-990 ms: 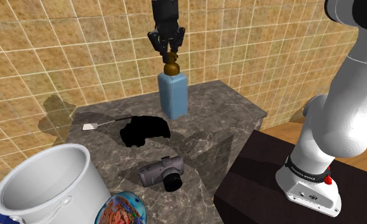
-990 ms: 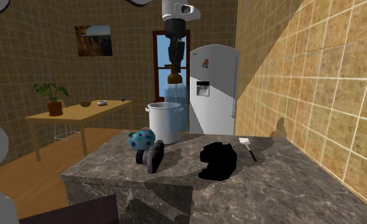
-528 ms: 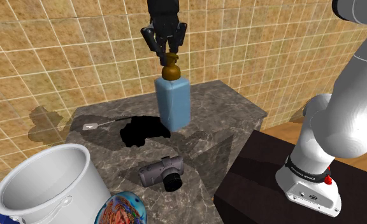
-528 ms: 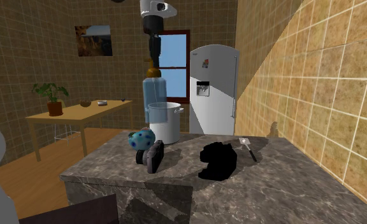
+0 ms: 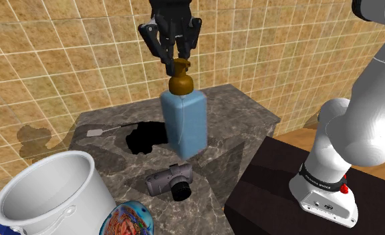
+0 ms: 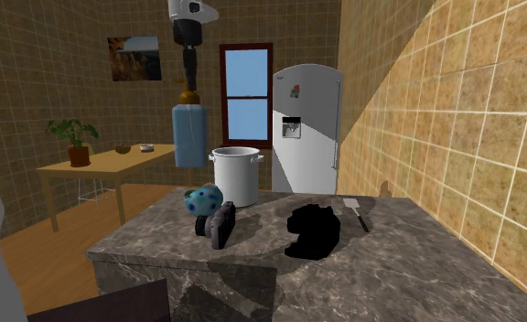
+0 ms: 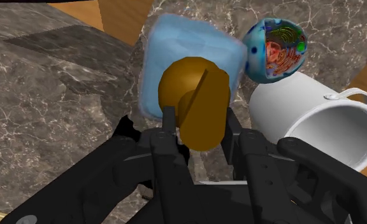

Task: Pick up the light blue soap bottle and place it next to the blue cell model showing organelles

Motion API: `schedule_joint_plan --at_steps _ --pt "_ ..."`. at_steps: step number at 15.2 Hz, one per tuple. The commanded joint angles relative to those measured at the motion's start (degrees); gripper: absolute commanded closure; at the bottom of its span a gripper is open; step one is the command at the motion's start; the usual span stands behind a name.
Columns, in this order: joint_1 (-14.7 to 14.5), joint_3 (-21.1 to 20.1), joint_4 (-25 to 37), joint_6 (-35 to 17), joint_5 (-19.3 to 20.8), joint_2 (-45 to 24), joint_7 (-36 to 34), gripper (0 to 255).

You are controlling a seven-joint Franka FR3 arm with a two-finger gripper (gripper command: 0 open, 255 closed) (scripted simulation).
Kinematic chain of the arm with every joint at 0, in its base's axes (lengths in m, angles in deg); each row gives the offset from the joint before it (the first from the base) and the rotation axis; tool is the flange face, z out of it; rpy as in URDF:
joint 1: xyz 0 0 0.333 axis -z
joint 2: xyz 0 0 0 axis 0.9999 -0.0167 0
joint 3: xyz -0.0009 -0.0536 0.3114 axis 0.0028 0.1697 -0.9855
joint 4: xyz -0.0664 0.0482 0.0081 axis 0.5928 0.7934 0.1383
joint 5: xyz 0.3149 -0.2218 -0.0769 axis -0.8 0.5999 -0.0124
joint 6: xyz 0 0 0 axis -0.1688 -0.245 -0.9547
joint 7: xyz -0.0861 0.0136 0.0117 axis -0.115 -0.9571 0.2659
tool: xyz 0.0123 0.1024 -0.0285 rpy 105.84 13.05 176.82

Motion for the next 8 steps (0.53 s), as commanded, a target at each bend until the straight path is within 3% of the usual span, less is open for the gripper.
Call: schedule_joint_plan --at_steps 1,8 --pt "-1.26 -1.90 2.38 1.26 0.19 -1.15 -3.28 255" --pt "-6.35 -8.68 10.86 5.27 1.95 -6.10 -14.88 255"
